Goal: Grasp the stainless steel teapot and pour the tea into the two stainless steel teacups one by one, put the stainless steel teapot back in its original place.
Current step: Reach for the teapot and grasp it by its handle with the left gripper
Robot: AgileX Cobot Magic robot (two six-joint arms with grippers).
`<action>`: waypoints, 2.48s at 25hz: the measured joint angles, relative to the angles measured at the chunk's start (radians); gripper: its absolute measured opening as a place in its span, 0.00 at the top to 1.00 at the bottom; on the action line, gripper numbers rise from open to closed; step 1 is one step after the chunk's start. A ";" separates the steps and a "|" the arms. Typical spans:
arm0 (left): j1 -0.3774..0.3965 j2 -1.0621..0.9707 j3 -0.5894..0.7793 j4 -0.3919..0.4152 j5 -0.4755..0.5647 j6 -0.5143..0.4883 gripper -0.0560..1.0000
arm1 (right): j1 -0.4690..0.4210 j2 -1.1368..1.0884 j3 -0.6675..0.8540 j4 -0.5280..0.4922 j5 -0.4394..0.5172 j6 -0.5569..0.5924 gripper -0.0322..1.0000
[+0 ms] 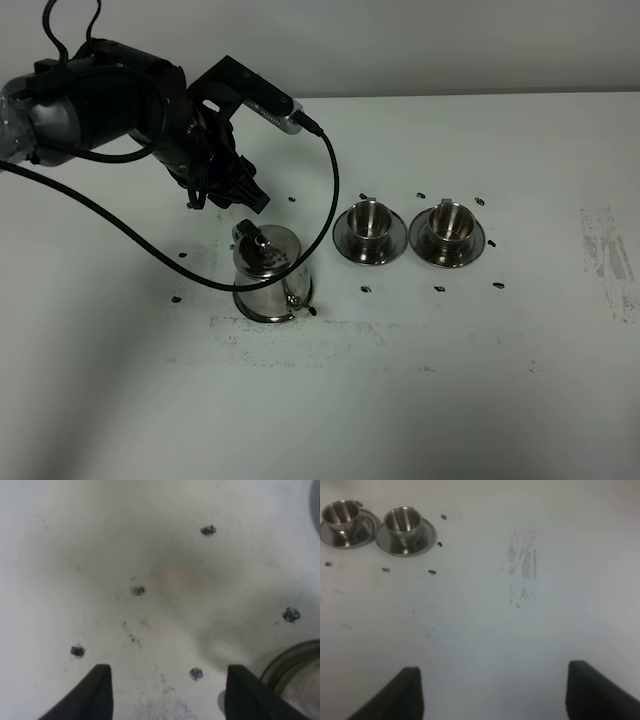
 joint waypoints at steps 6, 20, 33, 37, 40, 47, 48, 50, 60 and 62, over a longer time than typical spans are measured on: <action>0.000 0.057 0.001 -0.005 -0.025 0.001 0.50 | 0.000 0.000 0.000 0.000 0.000 0.000 0.40; 0.005 0.069 0.001 -0.044 0.046 0.053 0.50 | 0.000 0.000 0.000 0.000 0.000 -0.001 0.40; 0.018 0.069 0.001 -0.052 0.192 0.051 0.50 | 0.000 0.000 0.000 0.000 0.000 0.000 0.40; 0.030 0.049 0.001 -0.052 0.234 0.051 0.50 | 0.000 0.000 0.000 0.000 0.000 0.000 0.40; 0.038 0.024 0.001 -0.052 0.253 0.050 0.50 | 0.000 0.000 0.000 0.000 0.000 0.000 0.40; 0.038 0.016 0.001 -0.054 0.181 0.030 0.50 | 0.000 0.000 0.000 0.000 0.000 0.000 0.40; 0.038 0.017 0.001 -0.054 0.158 0.022 0.50 | 0.000 0.000 0.000 0.000 0.000 0.000 0.40; 0.038 0.025 0.001 -0.055 0.134 0.018 0.50 | 0.000 0.000 0.000 0.000 0.000 0.000 0.40; 0.038 0.050 0.009 -0.061 0.210 0.125 0.50 | 0.000 0.000 0.001 0.000 0.000 0.000 0.40; 0.038 0.050 0.022 -0.072 0.218 0.146 0.50 | 0.000 0.000 0.001 0.000 0.000 0.000 0.40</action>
